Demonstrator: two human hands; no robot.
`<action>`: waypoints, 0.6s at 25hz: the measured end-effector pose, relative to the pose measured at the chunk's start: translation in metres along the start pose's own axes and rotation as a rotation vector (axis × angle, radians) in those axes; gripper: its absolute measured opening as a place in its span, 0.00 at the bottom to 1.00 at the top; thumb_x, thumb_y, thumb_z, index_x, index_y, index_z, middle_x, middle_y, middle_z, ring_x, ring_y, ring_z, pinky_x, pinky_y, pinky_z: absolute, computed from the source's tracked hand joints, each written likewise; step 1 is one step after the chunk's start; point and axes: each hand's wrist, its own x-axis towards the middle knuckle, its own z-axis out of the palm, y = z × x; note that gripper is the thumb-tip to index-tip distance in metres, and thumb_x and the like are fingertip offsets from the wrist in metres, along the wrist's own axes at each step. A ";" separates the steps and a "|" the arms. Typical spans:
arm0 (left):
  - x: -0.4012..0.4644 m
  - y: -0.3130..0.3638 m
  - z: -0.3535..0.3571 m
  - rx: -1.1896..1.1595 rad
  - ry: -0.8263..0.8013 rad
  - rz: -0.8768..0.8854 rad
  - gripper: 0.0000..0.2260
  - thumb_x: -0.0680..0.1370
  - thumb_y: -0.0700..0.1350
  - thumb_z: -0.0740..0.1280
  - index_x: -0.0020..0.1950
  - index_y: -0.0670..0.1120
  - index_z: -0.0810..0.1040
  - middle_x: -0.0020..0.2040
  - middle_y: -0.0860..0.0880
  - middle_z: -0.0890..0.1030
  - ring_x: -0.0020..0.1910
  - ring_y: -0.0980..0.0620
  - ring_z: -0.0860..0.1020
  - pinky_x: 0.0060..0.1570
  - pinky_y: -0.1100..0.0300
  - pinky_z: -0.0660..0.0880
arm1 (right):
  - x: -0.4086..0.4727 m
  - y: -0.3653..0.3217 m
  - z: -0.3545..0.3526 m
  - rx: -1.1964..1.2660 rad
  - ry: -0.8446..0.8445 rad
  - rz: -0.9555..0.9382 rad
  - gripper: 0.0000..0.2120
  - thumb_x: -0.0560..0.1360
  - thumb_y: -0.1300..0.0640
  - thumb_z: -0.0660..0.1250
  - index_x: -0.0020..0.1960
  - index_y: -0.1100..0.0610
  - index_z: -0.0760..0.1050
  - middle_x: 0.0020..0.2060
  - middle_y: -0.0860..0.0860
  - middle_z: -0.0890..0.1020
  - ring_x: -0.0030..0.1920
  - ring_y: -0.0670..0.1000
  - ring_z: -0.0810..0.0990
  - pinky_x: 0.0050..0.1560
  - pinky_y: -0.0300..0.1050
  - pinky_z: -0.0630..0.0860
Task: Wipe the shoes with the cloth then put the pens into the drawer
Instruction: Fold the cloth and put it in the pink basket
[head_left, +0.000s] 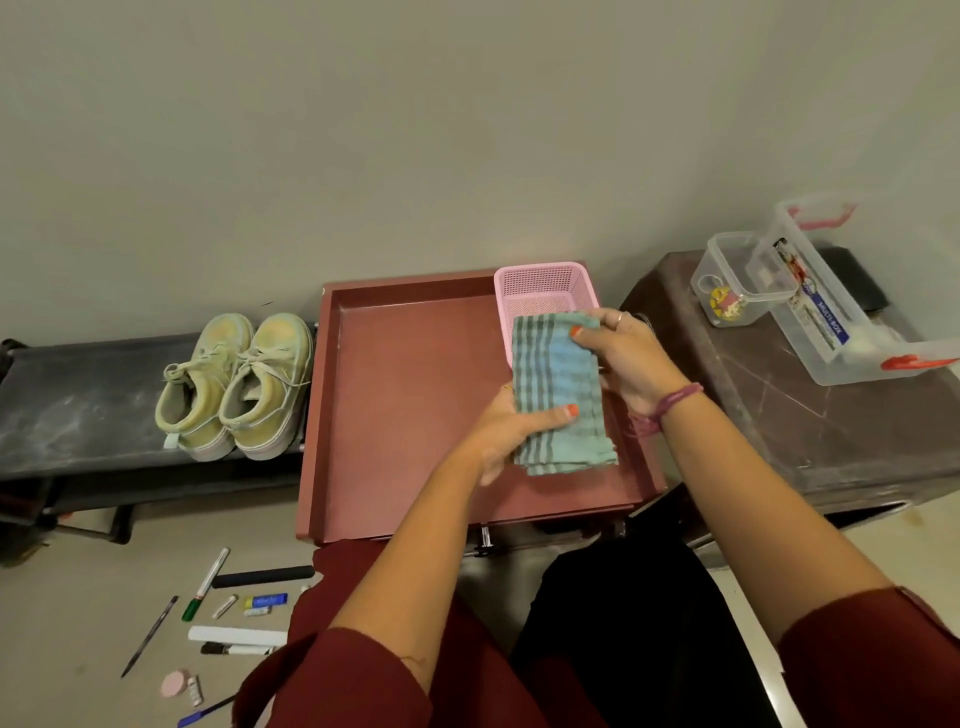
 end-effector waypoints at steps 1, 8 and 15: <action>0.008 -0.002 0.002 0.060 0.005 -0.008 0.16 0.72 0.41 0.74 0.57 0.48 0.75 0.54 0.48 0.83 0.53 0.50 0.82 0.57 0.53 0.78 | 0.016 0.000 0.001 -0.014 0.037 0.008 0.05 0.78 0.65 0.61 0.51 0.59 0.75 0.44 0.53 0.82 0.38 0.45 0.84 0.34 0.40 0.80; 0.074 0.000 0.007 0.019 0.389 0.205 0.23 0.73 0.45 0.74 0.61 0.47 0.65 0.55 0.45 0.81 0.48 0.49 0.82 0.43 0.56 0.81 | 0.123 0.005 -0.004 -0.511 0.292 -0.178 0.06 0.75 0.64 0.66 0.43 0.55 0.73 0.42 0.50 0.78 0.38 0.43 0.76 0.36 0.31 0.72; 0.144 0.005 -0.001 0.601 0.492 0.252 0.14 0.80 0.46 0.62 0.55 0.38 0.81 0.56 0.36 0.78 0.59 0.42 0.74 0.60 0.56 0.69 | 0.205 0.018 -0.006 -1.326 -0.137 -0.145 0.29 0.75 0.64 0.62 0.75 0.58 0.59 0.72 0.61 0.59 0.72 0.59 0.60 0.73 0.46 0.57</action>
